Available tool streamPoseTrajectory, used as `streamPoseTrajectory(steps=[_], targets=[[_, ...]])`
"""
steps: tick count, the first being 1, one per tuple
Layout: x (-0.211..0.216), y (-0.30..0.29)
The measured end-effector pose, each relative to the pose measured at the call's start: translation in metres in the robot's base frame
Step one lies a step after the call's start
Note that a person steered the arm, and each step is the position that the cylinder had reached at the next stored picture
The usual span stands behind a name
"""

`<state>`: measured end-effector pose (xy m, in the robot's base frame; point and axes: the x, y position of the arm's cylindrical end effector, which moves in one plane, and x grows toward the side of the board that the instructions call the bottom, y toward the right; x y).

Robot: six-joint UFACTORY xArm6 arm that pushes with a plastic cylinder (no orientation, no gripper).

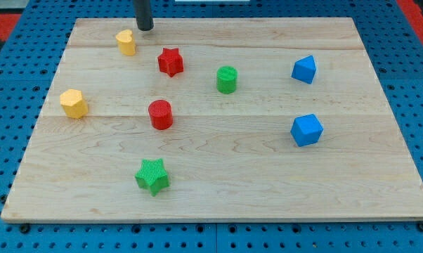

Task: Slide the green circle diagonally to the top left of the cube

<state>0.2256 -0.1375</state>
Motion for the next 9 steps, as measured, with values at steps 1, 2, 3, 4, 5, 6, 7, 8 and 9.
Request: streamPoseTrajectory(steps=[1,2,3,4,5,6,7,8,9], targets=[[0.015,0.067],[0.069,0.131],[0.129,0.17],[0.16,0.18],[0.138,0.136],[0.168,0.093],[0.207,0.151],[0.238,0.155],[0.24,0.169]])
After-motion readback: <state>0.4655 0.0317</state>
